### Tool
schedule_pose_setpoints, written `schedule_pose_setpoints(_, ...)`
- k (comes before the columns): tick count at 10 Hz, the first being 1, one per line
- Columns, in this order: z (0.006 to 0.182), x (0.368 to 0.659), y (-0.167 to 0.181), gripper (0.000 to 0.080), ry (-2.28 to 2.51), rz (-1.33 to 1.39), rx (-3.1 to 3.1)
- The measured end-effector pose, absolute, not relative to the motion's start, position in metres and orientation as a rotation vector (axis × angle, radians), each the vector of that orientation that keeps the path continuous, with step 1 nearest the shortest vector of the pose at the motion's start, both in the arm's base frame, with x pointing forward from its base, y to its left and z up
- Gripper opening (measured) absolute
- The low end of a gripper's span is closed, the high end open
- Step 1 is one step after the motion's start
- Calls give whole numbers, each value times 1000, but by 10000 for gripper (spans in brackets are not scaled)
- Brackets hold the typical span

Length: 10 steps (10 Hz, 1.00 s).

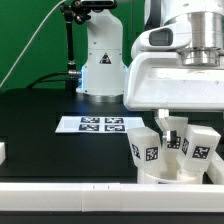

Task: Assemble stool

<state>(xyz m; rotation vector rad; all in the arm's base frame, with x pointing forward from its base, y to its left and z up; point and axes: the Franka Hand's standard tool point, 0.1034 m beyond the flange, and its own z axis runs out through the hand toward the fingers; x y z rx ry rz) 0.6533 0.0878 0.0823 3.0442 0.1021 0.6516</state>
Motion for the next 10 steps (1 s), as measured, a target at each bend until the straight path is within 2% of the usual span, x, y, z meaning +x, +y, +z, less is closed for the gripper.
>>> schedule_pose_setpoints(1,84,653,88,644,102,643,3048)
schedule_pose_setpoints(5,110,655,90,649,89,604,3078)
schedule_pose_setpoints(10,108,653,90,649,87,574,3084)
